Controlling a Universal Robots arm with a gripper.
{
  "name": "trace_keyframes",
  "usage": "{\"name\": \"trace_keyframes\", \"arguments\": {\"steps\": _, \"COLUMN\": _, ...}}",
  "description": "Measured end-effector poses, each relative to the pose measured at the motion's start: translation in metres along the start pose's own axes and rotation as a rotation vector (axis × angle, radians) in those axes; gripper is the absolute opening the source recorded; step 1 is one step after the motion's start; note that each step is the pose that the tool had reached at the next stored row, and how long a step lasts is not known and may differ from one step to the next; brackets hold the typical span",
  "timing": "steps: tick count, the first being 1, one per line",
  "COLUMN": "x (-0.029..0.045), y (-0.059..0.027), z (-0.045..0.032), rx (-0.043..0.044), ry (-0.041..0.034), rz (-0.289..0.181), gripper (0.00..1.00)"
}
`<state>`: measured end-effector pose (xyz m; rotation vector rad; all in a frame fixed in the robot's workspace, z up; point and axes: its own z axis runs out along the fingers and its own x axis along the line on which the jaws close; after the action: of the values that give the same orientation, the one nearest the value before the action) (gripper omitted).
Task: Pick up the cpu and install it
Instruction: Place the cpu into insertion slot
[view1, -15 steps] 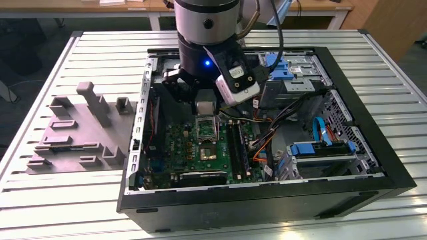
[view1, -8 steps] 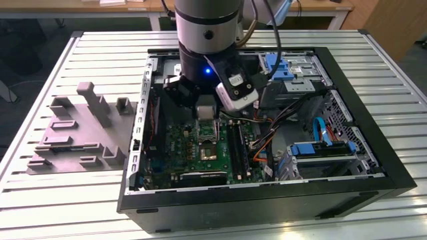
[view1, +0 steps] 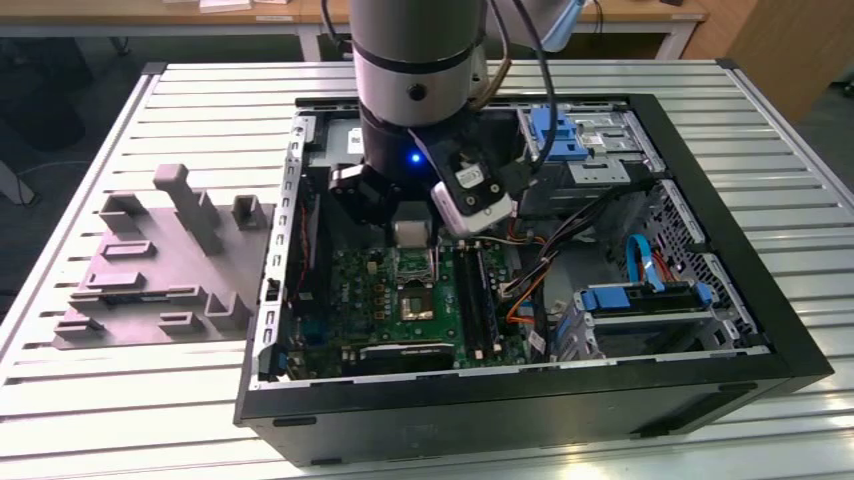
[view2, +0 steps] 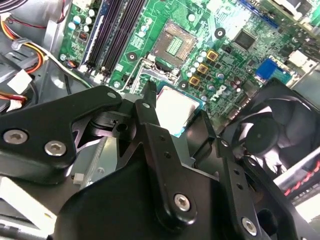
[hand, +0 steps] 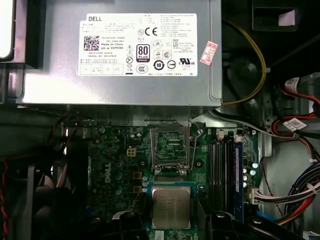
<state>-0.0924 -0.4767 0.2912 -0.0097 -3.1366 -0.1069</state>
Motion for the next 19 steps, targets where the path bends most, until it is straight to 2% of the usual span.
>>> {"name": "trace_keyframes", "arguments": {"steps": 7, "x": -0.0006, "y": -0.0009, "z": 0.0127, "rx": 0.0000, "ry": 0.0001, "rz": -0.001, "gripper": 0.48}}
{"name": "trace_keyframes", "arguments": {"steps": 19, "x": -0.0045, "y": -0.0115, "z": 0.0296, "rx": -0.0003, "ry": -0.0001, "rz": 0.000, "gripper": 0.48}}
